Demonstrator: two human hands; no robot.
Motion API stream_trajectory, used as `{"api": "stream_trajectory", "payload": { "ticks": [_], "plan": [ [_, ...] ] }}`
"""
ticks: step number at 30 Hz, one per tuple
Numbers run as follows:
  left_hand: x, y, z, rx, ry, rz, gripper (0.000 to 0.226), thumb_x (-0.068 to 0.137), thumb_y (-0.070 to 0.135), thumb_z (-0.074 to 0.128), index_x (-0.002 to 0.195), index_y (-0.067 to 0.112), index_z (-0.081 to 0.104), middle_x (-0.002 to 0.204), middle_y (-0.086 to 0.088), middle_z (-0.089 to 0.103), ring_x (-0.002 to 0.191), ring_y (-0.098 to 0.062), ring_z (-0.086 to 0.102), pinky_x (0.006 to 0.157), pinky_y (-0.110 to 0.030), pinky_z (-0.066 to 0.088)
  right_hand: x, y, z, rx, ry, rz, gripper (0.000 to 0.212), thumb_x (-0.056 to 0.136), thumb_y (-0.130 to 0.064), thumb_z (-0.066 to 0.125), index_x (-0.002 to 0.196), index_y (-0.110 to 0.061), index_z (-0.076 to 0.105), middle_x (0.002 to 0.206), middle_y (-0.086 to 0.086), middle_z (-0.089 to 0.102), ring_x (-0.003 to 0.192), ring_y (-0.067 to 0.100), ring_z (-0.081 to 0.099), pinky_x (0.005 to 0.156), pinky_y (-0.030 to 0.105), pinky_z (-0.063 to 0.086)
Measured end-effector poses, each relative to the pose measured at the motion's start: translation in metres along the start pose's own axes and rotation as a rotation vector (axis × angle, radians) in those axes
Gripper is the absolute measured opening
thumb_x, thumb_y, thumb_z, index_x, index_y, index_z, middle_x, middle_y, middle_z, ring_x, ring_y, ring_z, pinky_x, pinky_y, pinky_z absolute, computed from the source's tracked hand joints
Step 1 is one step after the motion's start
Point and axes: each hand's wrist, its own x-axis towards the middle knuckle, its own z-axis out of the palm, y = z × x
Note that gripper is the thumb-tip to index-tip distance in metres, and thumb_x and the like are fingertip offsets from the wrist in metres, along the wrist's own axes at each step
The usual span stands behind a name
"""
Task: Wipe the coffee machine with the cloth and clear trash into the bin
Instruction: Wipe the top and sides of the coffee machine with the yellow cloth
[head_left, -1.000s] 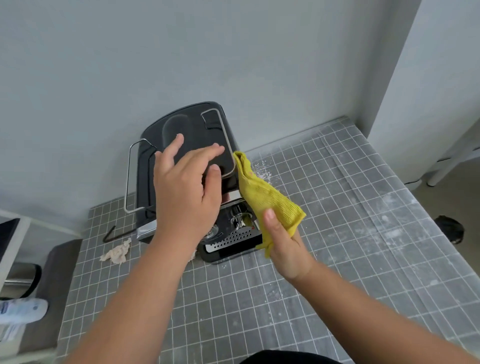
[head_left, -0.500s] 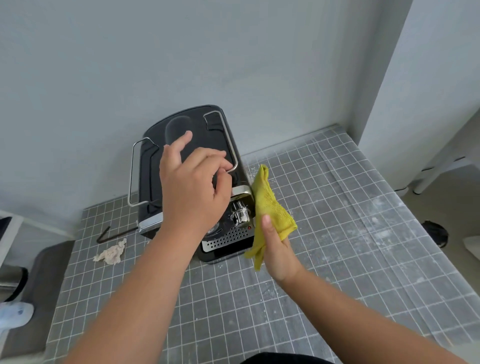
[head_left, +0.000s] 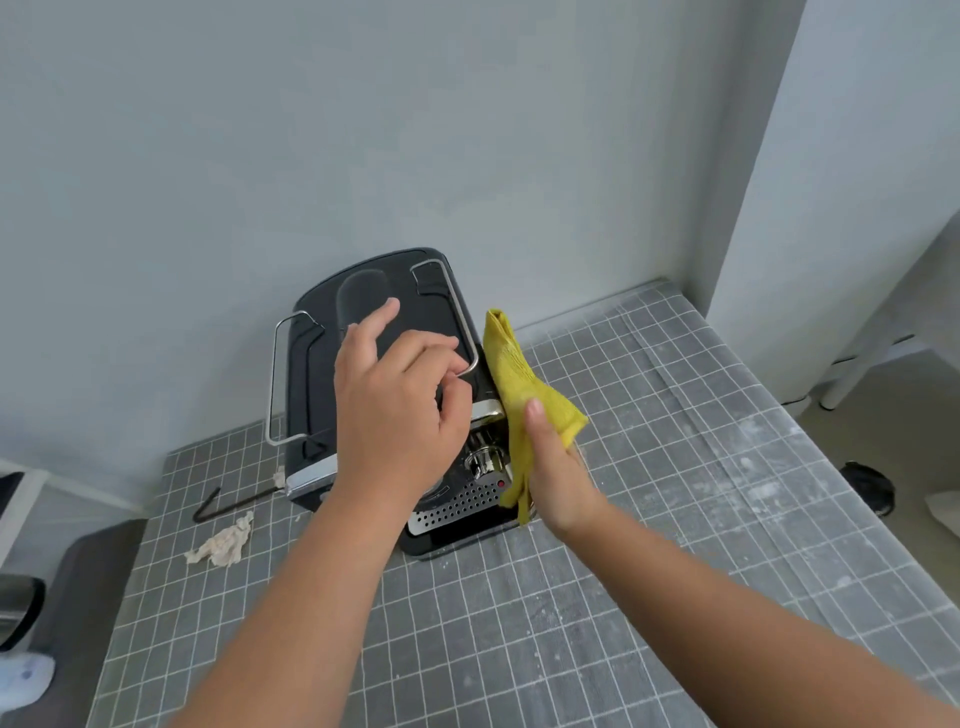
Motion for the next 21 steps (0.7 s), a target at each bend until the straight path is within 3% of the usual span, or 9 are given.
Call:
{"api": "stream_trajectory", "payload": {
  "ticks": [2,4,7,10,14,16,21],
  "plan": [
    [0.000,0.000,0.001,0.004,-0.001,0.004,0.024,0.082,0.017,0.048,0.076,0.016,0.072,0.094,0.008,0.073,0.128,-0.033,0.046,0.098,-0.054,0.040,0.033,-0.008,0.001,-0.010,0.003,0.015,0.084,0.079,-0.081,0.033,0.145,-0.030,0.037,0.147,-0.012,0.043,0.137,0.003,0.036,0.116,0.039,0.028],
    [-0.001,0.000,0.000,0.013,0.001,-0.001,0.025,0.082,0.017,0.048,0.077,0.016,0.072,0.094,0.009,0.072,0.127,-0.033,0.046,0.097,-0.052,0.041,0.061,-0.022,0.003,-0.008,0.005,0.016,0.084,0.080,-0.080,0.034,0.145,-0.027,0.039,0.148,-0.008,0.043,0.137,0.006,0.036,0.118,0.039,0.025],
    [-0.001,0.001,-0.001,0.004,-0.008,-0.008,0.024,0.081,0.015,0.049,0.078,0.017,0.073,0.093,0.011,0.072,0.127,-0.031,0.047,0.094,-0.051,0.042,0.090,-0.039,0.007,0.044,-0.019,0.012,0.072,0.090,-0.067,0.034,0.143,-0.019,0.041,0.144,-0.004,0.046,0.132,0.009,0.041,0.113,0.031,0.032],
    [0.000,0.002,0.000,-0.024,-0.009,-0.023,0.025,0.080,0.015,0.049,0.076,0.018,0.073,0.088,0.013,0.073,0.124,-0.031,0.049,0.092,-0.051,0.044,0.119,-0.047,0.003,0.075,0.029,0.075,0.063,0.097,-0.055,0.034,0.144,-0.013,0.040,0.147,0.002,0.043,0.133,0.012,0.039,0.115,0.033,0.027],
    [-0.002,0.003,-0.001,-0.042,-0.009,-0.047,0.025,0.080,0.015,0.050,0.076,0.019,0.074,0.087,0.015,0.072,0.122,-0.027,0.049,0.095,-0.047,0.042,0.150,-0.031,0.000,0.204,0.013,0.211,0.064,0.096,-0.057,0.031,0.134,-0.010,0.053,0.123,0.012,0.063,0.111,0.025,0.060,0.103,0.040,0.044],
    [-0.002,0.003,-0.001,-0.043,-0.014,-0.055,0.024,0.079,0.015,0.051,0.076,0.019,0.074,0.087,0.016,0.072,0.121,-0.026,0.049,0.097,-0.040,0.039,0.164,-0.003,-0.003,0.214,0.044,0.272,0.077,0.083,-0.072,0.039,0.130,-0.013,0.057,0.118,0.012,0.066,0.109,0.027,0.062,0.104,0.045,0.044],
    [0.000,0.005,-0.002,-0.052,-0.036,-0.043,0.024,0.080,0.015,0.051,0.078,0.018,0.076,0.088,0.016,0.071,0.121,-0.024,0.048,0.100,-0.031,0.034,0.206,0.116,-0.023,0.174,0.089,0.406,0.107,0.051,-0.093,0.052,0.132,-0.023,0.056,0.132,0.010,0.059,0.123,0.030,0.055,0.110,0.050,0.034]
  ]
}}
